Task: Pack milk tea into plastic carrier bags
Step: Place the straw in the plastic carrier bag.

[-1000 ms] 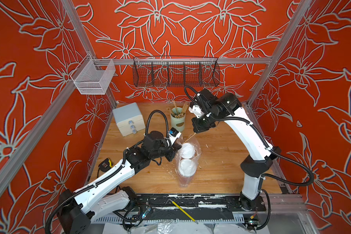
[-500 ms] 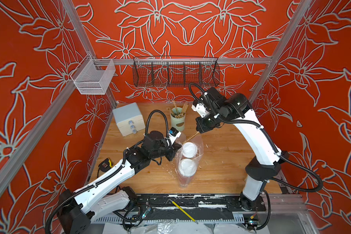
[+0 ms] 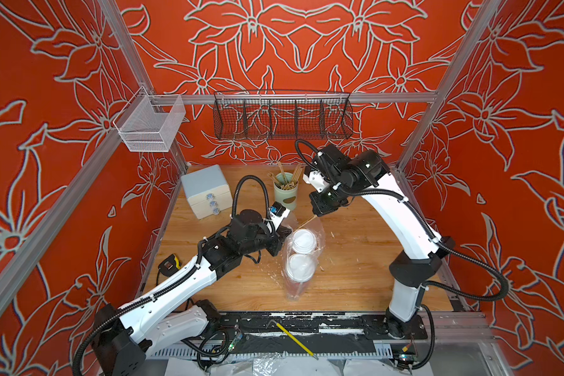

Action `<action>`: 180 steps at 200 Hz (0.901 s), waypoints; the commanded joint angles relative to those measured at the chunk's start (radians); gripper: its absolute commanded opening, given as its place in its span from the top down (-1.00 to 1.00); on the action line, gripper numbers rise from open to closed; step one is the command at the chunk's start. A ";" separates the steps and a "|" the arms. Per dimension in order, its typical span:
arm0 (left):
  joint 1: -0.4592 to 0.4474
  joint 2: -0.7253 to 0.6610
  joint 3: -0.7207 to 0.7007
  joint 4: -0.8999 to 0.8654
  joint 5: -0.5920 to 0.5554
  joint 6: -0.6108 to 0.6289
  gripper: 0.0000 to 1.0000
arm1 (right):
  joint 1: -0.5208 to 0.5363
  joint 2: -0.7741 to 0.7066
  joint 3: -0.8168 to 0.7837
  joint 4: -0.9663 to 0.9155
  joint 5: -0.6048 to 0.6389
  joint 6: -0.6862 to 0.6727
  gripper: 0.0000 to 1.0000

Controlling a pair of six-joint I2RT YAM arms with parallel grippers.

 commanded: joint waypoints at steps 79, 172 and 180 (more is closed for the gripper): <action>-0.006 0.002 0.004 0.026 0.018 0.000 1.00 | 0.018 0.028 0.102 -0.180 -0.008 0.003 0.19; -0.006 -0.019 -0.001 0.012 0.022 0.004 1.00 | 0.025 0.031 0.120 -0.165 0.050 0.017 0.22; -0.007 -0.022 -0.005 0.016 0.023 0.004 1.00 | 0.026 0.027 0.116 -0.164 0.073 0.023 0.20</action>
